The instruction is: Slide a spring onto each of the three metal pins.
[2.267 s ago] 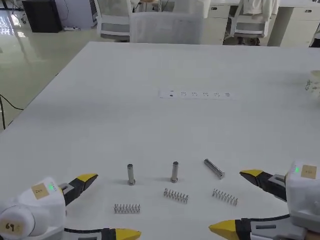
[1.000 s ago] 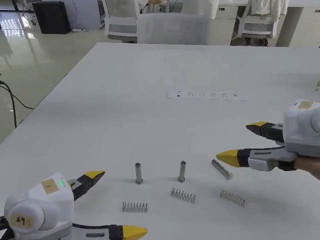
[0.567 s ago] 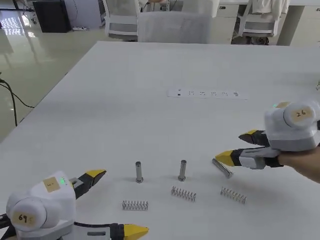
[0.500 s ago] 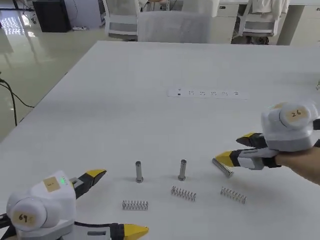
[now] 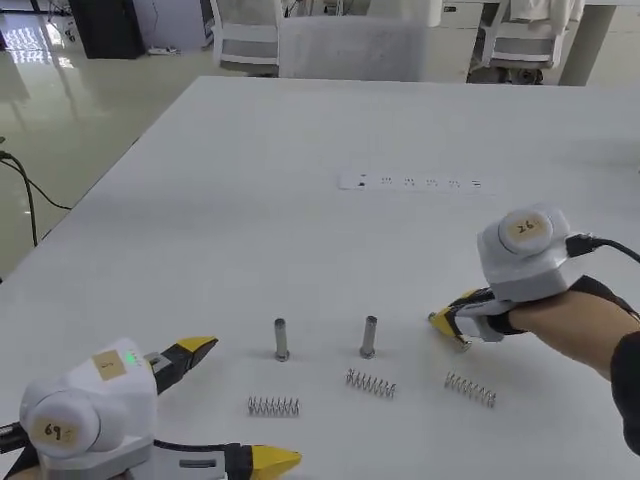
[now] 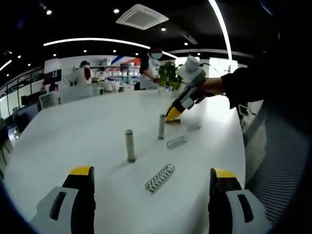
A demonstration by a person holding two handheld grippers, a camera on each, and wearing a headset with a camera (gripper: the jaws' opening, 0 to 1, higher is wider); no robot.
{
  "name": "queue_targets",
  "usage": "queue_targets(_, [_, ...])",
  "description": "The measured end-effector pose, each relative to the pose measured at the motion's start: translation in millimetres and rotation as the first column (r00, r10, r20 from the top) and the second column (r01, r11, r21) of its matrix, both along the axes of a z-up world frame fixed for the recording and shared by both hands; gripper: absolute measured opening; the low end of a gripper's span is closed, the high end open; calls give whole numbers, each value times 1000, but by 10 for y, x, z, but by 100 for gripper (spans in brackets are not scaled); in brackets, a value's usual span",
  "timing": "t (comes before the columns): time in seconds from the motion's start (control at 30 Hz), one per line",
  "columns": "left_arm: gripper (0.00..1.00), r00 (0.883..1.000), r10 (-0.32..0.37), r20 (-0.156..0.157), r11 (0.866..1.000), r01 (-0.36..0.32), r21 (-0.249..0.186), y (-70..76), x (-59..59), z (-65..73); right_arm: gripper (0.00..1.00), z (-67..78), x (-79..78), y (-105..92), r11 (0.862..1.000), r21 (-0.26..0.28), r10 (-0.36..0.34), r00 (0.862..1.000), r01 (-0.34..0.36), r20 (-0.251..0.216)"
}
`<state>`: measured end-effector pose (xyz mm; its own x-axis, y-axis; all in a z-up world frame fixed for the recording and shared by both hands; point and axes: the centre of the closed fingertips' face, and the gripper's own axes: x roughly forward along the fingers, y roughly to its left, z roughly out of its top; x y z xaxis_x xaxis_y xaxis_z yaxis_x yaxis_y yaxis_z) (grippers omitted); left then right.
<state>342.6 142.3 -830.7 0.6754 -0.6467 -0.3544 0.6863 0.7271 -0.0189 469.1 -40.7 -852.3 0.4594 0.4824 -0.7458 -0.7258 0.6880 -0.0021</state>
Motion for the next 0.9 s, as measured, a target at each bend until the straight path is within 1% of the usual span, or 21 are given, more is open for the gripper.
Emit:
queue_targets(0.1, [95, 1000, -2, -1, 1000, 2, 1, -5, -2, -7, 10, -15, -9, 8, 1000, -5, -10, 1000, 10, -11])
queue_targets(0.2, [94, 1000, -4, -4, 1000, 4, 1, -12, -4, -11, 8, -43, 0, -9, 999, -23, -25, 999, 24, -20])
queue_targets(0.33, [94, 1000, -6, -6, 1000, 6, 2, -13, -3, -22, 6, -65, -9, -13, 999, -24, -29, 999, 28, -33])
queue_targets(0.4, [94, 1000, -6, -9, 1000, 6, 0, -15, -6, -28, 6, -113, -7, -38, 999, -38, -30, 999, 28, -41])
queue_targets(0.43, [94, 1000, -8, -9, 1000, 8, 1, -18, -9, -30, 6, -108, 0, -51, 999, -33, -35, 999, 34, -38])
queue_targets(0.47, [94, 1000, -9, -9, 1000, 9, 2, -20, -11, -31, 6, -110, 0, -55, 999, -29, -43, 998, 42, -46])
queue_targets(0.57, [94, 1000, -10, -14, 1000, 10, 4, -20, -12, -44, 6, -110, -7, -45, 998, -37, -44, 998, 42, -45])
queue_targets(0.67, [94, 1000, -12, -14, 1000, 12, 2, -29, -10, -47, 6, -120, -6, -33, 997, -65, -40, 999, 38, -33])
queue_targets(0.9, [94, 1000, -10, -14, 1000, 10, 5, -23, -11, -42, 5, -112, -10, -29, 996, -68, -66, 997, 64, -34])
